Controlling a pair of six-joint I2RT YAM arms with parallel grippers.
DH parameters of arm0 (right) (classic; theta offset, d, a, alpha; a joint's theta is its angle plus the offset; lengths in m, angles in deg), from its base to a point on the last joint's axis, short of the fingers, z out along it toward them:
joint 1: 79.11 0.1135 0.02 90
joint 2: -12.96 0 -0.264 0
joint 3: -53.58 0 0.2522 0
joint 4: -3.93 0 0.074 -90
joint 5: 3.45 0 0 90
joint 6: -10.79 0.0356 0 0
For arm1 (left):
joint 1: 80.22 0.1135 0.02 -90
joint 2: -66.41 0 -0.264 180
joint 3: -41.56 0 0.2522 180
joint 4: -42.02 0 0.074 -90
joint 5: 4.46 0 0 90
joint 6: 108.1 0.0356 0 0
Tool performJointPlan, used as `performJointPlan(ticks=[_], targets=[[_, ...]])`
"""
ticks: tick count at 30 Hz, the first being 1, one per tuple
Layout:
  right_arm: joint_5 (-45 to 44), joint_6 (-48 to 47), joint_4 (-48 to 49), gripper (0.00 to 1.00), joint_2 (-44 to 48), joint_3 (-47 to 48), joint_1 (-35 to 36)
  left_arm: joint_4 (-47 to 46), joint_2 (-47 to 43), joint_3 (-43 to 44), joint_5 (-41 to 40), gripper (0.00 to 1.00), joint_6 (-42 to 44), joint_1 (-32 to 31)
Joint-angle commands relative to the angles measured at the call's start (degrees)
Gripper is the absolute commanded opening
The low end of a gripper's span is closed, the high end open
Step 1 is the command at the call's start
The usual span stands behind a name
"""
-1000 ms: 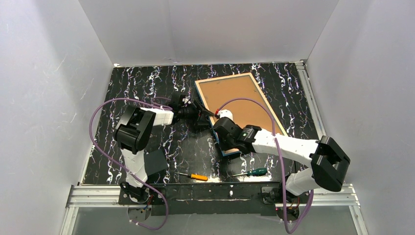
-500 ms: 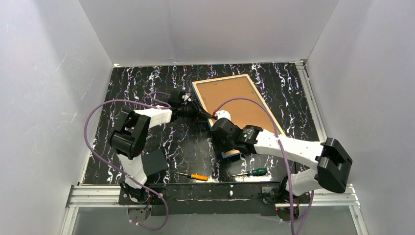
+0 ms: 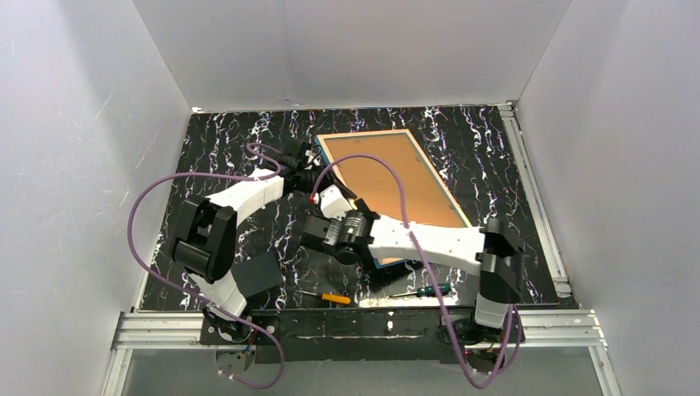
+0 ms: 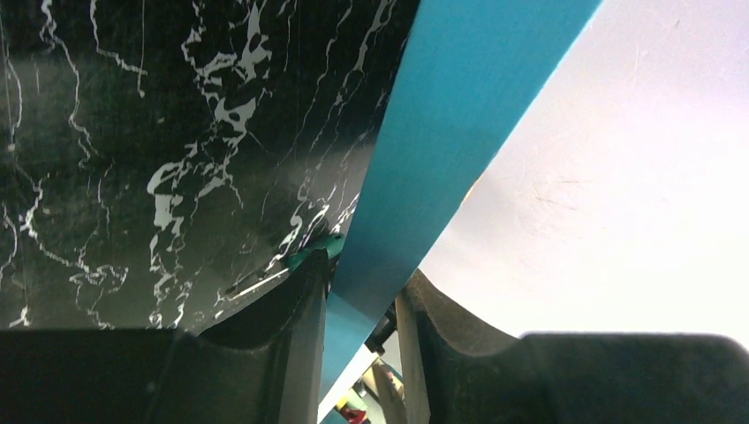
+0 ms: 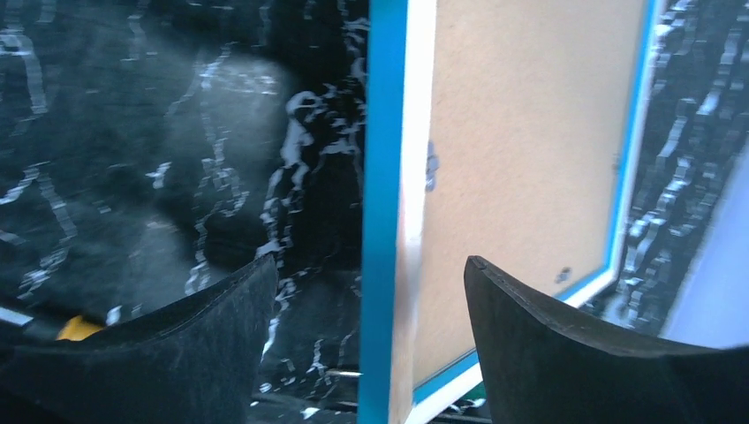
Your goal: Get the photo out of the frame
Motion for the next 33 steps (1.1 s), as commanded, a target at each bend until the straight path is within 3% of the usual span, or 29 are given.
performJointPlan(ticks=[1,5,15,33], targets=[[-11.08,4.90,-16.19,0.84,-5.41,8.03,0.09,14.79,-5.04,2.09,3.78,0.00,-1.22,-0.16],[-13.29,5.87,-20.38,0.82,-7.54,10.23,0.08,17.23,-5.33,2.68,3.70,0.00,-0.73,-0.16],[-10.81,0.45,-15.74,0.76,-7.65,6.69,-0.95,17.18,-4.39,4.12,6.35,0.00,-1.80,-0.16],[-11.87,-1.26,-11.72,0.63,-8.99,1.24,-1.43,20.43,-3.14,5.65,9.13,0.00,1.00,0.78]])
